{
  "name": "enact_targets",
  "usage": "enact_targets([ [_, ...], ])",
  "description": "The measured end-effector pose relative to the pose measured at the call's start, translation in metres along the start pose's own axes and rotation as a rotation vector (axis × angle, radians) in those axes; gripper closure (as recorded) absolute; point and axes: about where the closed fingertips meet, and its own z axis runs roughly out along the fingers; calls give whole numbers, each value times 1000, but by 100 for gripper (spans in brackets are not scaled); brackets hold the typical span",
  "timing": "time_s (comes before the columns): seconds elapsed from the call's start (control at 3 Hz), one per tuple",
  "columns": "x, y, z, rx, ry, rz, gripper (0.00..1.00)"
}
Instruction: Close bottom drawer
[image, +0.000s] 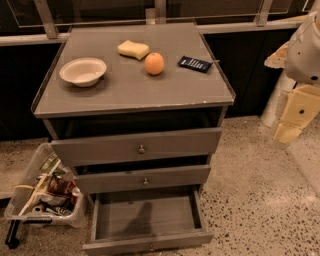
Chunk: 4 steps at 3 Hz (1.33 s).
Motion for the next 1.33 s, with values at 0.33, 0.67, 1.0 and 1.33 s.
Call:
enact_targets([
  [0.33,2,5,7,-6,-8,-9,0],
  [0.67,6,19,31,-31,-46,-23,0],
  [1.0,17,36,63,-49,-121,-27,18],
  [1.33,22,49,91,-33,-202,-57,42],
])
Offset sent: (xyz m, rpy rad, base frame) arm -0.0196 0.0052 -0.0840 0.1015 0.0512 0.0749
